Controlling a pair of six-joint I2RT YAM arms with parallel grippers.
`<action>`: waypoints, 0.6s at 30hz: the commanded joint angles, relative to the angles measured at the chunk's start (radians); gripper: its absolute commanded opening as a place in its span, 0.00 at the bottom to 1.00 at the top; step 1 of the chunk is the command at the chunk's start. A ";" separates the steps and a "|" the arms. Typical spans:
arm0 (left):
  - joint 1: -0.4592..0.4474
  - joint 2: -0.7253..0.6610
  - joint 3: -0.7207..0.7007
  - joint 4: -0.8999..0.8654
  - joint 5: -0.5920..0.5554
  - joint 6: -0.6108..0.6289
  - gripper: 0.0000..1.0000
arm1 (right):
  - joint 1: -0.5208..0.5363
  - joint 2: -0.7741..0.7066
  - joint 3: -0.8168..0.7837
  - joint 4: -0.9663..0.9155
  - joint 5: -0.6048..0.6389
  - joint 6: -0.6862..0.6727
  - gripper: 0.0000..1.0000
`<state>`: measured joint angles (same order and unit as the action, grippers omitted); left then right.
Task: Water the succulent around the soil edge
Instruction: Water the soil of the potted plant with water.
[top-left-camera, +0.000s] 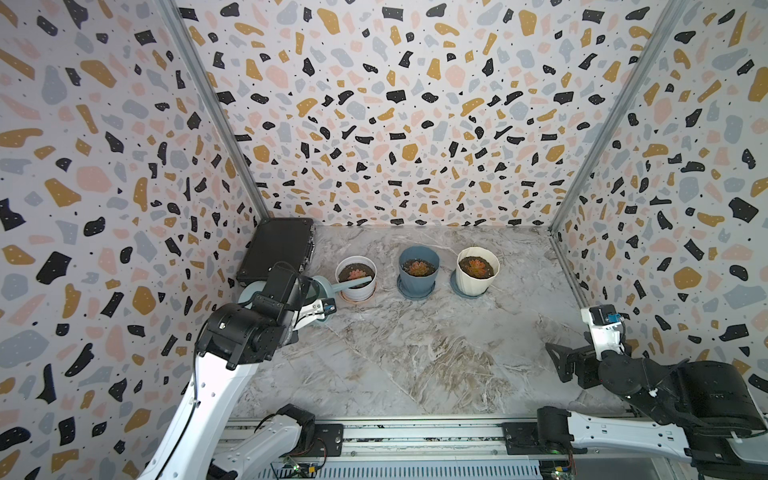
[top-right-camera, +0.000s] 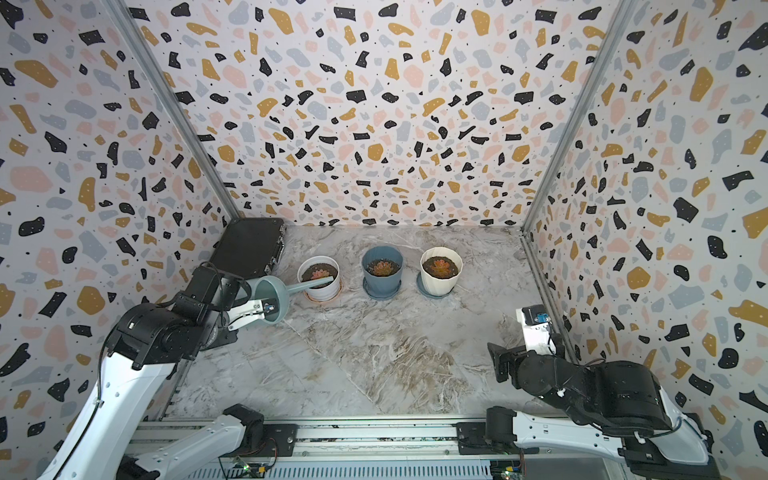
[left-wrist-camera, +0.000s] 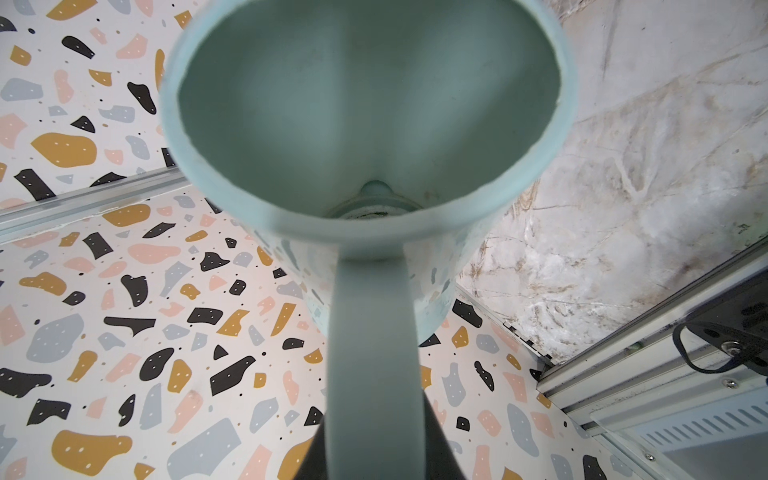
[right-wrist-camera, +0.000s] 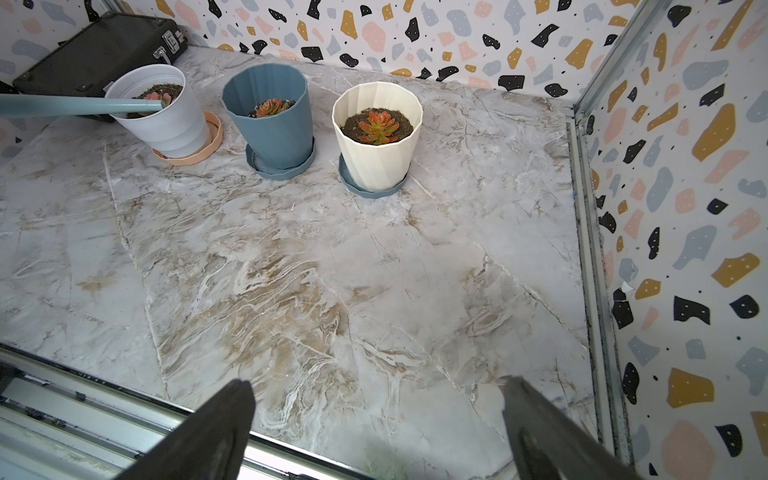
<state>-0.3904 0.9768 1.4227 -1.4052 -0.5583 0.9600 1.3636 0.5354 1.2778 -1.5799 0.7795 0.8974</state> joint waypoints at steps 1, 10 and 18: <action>-0.005 0.000 0.034 0.060 -0.044 0.017 0.00 | 0.005 -0.008 -0.005 -0.225 0.026 0.014 0.98; -0.008 0.017 0.048 0.074 -0.055 0.023 0.00 | 0.005 -0.008 -0.005 -0.225 0.030 0.018 0.98; -0.011 0.032 0.068 0.079 -0.061 0.030 0.00 | 0.005 -0.009 -0.007 -0.225 0.032 0.026 0.98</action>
<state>-0.3954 1.0122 1.4540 -1.3830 -0.5777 0.9840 1.3636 0.5346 1.2762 -1.5799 0.7830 0.9123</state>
